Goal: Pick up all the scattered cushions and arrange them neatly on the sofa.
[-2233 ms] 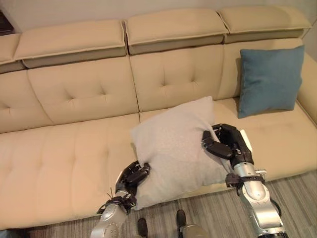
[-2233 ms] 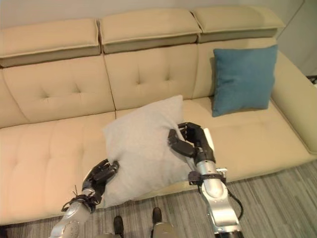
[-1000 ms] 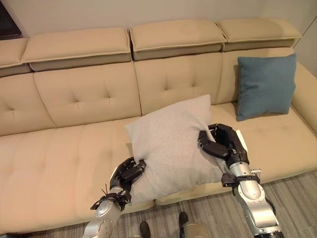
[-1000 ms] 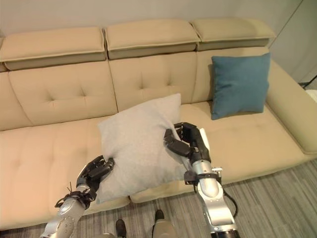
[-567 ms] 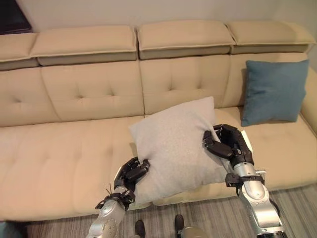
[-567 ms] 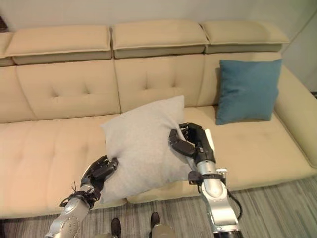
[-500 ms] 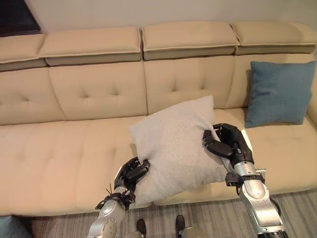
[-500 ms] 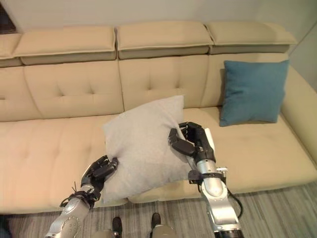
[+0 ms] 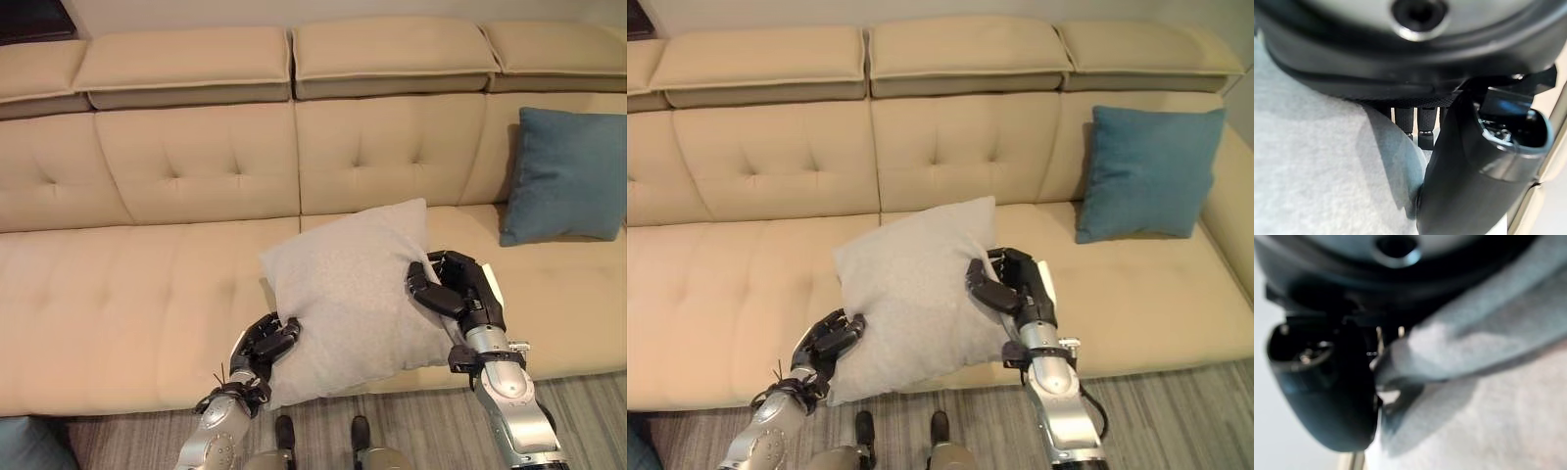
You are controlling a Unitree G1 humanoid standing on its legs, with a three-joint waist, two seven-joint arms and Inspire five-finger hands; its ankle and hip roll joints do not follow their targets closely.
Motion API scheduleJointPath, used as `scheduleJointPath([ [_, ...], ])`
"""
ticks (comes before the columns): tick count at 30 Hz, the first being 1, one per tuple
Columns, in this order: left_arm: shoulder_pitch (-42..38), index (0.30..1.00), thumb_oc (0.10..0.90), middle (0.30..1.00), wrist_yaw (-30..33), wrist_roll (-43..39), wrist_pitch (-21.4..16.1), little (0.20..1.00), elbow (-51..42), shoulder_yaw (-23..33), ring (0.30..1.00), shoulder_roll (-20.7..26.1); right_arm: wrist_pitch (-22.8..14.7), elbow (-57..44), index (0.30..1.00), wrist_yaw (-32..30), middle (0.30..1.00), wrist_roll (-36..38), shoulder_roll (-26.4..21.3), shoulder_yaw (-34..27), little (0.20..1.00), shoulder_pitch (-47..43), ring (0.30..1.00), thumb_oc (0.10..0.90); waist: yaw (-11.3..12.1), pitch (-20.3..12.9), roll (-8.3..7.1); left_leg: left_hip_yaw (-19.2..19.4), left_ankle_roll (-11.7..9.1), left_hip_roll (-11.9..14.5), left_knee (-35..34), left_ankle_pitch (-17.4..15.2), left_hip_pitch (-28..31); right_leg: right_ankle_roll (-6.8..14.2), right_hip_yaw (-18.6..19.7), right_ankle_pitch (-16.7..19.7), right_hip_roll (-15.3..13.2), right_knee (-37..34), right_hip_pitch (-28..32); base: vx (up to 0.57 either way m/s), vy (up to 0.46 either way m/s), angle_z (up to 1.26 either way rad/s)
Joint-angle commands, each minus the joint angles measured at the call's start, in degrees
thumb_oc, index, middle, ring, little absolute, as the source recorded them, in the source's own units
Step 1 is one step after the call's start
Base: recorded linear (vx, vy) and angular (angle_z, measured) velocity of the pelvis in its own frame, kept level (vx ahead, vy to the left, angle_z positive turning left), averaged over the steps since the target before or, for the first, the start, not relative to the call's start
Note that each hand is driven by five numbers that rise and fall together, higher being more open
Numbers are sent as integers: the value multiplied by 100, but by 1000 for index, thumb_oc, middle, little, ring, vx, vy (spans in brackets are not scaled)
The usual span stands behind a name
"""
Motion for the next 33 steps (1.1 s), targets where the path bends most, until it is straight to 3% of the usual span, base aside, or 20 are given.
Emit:
scheduleJointPath([
  [1,-667,300,400,300,-577,82,-729,300,-1106,-109,300,-221,-785,-872,300,155,300,29,198,130,300,-588,300,400,75,-630,-198,-365,-237,287,-430,-90,-483,332,354,-1033,48,851,296,167,270,-20],
  [2,-725,300,400,300,-529,98,-756,300,-1111,-59,300,-176,-771,-879,300,159,300,-53,241,181,300,-654,300,400,86,-586,-193,-232,-85,213,-347,-229,-354,478,388,-761,-127,1633,-46,229,363,-29],
  [4,-760,300,400,300,-483,111,-767,300,-1106,-19,300,-134,-739,-911,300,212,300,-93,289,231,300,-714,300,400,46,-502,-159,-135,52,177,-332,-334,-155,556,366,-372,-256,2289,-322,172,297,-46],
  [7,-730,300,400,300,-495,165,-777,300,-1091,20,300,-134,-749,-923,300,284,300,-26,401,228,300,-640,300,400,-18,-425,-95,-4,139,186,-452,-468,168,508,157,-258,-341,2841,-750,124,174,-42],
  [11,-645,300,400,300,-588,161,-734,300,-1087,3,300,-170,-741,-891,300,322,300,63,360,122,300,-600,300,400,-132,-445,-139,-50,121,58,-669,-514,384,413,22,-494,10,1754,-956,184,86,-22],
  [14,-661,300,400,300,-649,169,-709,300,-1027,-9,300,-220,-776,-829,300,270,300,113,348,40,300,-590,300,400,-239,-433,-228,-174,104,-86,-791,-572,549,422,108,-274,353,663,-1111,162,13,-7],
  [16,-714,300,400,300,-680,159,-726,300,-979,1,300,-239,-788,-788,300,266,300,86,322,43,300,-574,300,400,-281,-398,-254,-242,87,-132,-802,-594,567,452,75,-166,425,493,-1171,138,-5,33],
  [18,-743,300,400,300,-694,154,-751,300,-989,39,300,-249,-820,-839,300,261,300,77,330,16,300,-551,300,400,-241,-423,-292,-191,91,-180,-797,-672,597,453,-109,-120,318,398,-1000,161,-30,50],
  [25,-639,300,400,300,-746,97,-701,300,-1005,29,300,-339,-807,-824,300,299,300,82,264,-39,300,-440,300,400,-293,-596,-207,-224,-53,-89,-721,-905,803,303,-205,-288,279,482,-718,202,-74,12],
  [29,-677,300,400,300,-785,53,-703,300,-1058,-38,300,-345,-859,-898,300,303,300,217,163,-141,300,-399,300,400,-330,-534,-302,-285,-282,-34,637,-1257,404,91,-179,-487,253,400,-390,140,-121,25],
  [30,-716,300,400,300,-769,57,-719,300,-1072,-49,300,-346,-874,-916,300,284,300,256,106,-159,300,-429,300,400,-310,-457,-341,-302,-393,-26,1274,-1138,79,35,-184,-487,225,374,-319,29,-77,44],
  [33,-751,300,400,300,-740,24,-749,300,-1081,-54,300,-359,-900,-901,300,263,300,311,31,-161,300,-493,300,400,-269,-364,-381,-343,-509,21,1792,-952,-248,-26,-170,-489,228,281,-232,41,-51,19],
])
